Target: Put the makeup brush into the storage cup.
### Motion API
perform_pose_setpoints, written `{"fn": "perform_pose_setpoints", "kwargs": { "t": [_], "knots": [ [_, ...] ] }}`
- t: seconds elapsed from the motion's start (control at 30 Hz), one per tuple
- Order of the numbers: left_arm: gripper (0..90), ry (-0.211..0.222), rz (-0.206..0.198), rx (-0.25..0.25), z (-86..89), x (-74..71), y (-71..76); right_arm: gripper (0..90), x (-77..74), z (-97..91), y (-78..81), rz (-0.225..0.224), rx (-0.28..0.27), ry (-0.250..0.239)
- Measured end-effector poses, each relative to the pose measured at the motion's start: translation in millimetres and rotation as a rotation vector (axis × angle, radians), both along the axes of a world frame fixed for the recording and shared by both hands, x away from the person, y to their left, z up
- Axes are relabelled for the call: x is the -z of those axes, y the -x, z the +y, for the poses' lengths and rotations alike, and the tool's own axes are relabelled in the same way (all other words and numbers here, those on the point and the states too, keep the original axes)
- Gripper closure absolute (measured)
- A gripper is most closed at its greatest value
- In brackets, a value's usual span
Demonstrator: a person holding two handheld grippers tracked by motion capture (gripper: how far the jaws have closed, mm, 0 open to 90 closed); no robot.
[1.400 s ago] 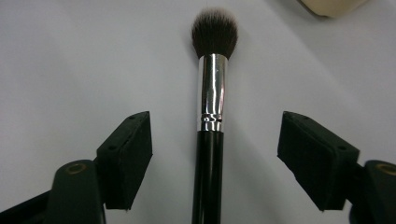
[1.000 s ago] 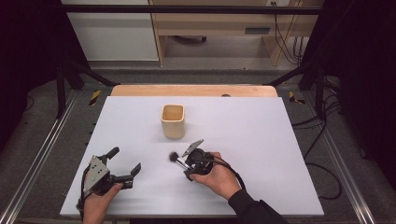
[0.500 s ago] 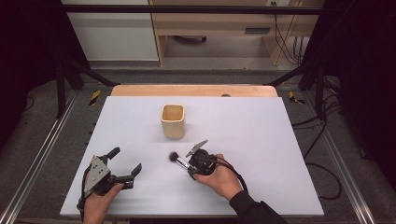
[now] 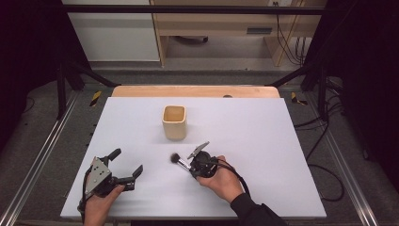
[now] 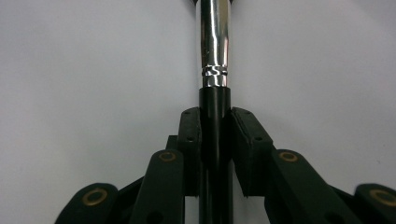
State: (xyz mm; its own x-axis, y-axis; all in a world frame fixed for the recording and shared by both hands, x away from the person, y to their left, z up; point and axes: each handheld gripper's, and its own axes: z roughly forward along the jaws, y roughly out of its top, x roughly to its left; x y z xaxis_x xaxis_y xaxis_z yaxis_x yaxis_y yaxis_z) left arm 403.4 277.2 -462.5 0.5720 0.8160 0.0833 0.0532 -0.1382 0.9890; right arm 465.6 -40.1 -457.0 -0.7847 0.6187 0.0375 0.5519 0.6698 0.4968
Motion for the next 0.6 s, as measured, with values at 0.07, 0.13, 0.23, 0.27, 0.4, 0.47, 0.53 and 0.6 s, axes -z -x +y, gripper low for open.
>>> {"fn": "perform_pose_setpoints", "kwargs": {
  "t": [0.07, 0.13, 0.23, 0.27, 0.4, 0.47, 0.53, 0.6],
  "knots": [
    [1.6, 0.000, 0.000, 0.000, 0.0, -0.1, 0.0, 74.0, 0.6, 0.0, -0.5, -0.003, 0.000, 0.002],
    [1.6, 0.000, -0.001, -0.001, 0.0, -0.1, 0.0, 73.8, 0.9, 0.3, -0.6, 0.002, 0.002, 0.003],
    [1.7, 0.000, 0.001, -0.002, 0.1, 0.0, -0.1, 74.3, 0.5, 0.5, -0.8, 0.004, 0.001, 0.006],
    [1.7, -0.001, 0.002, -0.004, 0.1, 0.0, -0.1, 74.4, 0.5, 0.7, -0.7, 0.002, -0.003, 0.007],
    [1.7, 0.004, 0.000, -0.007, 0.8, -0.4, 0.2, 74.5, -0.1, -0.8, -0.2, -0.009, -0.006, 0.004],
    [1.7, 0.005, 0.000, -0.007, 0.9, -0.6, 0.4, 74.5, -1.4, -2.0, 0.2, -0.013, -0.008, -0.003],
    [1.7, 0.007, -0.001, -0.007, 0.8, -0.7, 0.5, 74.6, -3.7, -3.8, 0.7, -0.017, -0.006, -0.013],
    [1.7, 0.007, 0.000, -0.005, 0.6, -0.8, 0.4, 74.6, -6.6, -6.6, 0.8, -0.028, -0.007, -0.024]
  ]
}}
